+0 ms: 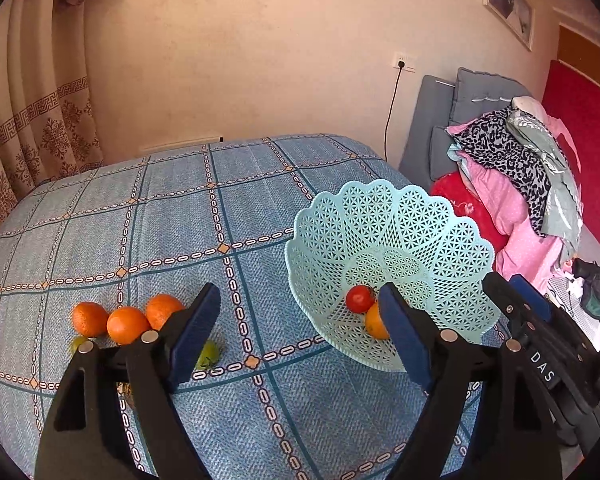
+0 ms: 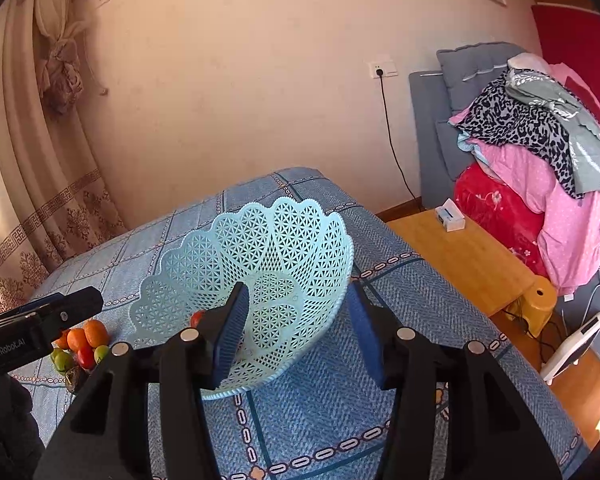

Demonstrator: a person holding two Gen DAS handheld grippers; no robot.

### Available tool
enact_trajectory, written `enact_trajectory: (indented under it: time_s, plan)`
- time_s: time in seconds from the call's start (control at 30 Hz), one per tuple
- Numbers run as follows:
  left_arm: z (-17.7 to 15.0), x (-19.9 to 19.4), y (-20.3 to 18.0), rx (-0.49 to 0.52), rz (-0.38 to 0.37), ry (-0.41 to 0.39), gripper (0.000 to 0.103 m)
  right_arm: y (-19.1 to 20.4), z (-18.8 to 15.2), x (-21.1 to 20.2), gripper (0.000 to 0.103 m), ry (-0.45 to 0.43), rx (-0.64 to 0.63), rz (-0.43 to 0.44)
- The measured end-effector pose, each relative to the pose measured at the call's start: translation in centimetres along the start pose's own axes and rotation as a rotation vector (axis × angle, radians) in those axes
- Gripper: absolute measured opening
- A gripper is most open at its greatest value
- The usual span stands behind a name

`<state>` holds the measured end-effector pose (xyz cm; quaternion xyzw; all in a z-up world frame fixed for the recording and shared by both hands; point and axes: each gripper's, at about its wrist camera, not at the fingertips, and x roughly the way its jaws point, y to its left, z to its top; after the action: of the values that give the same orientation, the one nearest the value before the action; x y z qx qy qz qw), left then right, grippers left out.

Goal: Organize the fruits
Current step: 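Lower the large orange into the basket and open the left gripper, then withdraw both grippers from the basket back toward the fruit cluster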

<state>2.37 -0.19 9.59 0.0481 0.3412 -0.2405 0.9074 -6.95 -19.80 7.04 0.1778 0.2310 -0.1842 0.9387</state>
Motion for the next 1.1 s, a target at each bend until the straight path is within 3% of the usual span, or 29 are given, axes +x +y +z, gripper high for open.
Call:
enact_trajectory:
  time_s: [0.57,1.1]
  plan:
    - [0.9,-5.2,6.2,-0.055,0.116,-0.122,0.089,4.1,-0.2,-2.5,0.053,-0.009,-0.054,0.092]
    - [-0.3,-6.0,14.1,-0.191,0.201,-0.114,0.090,9.6,-2.0,-3.0,0.053,0.048,-0.135,0.195]
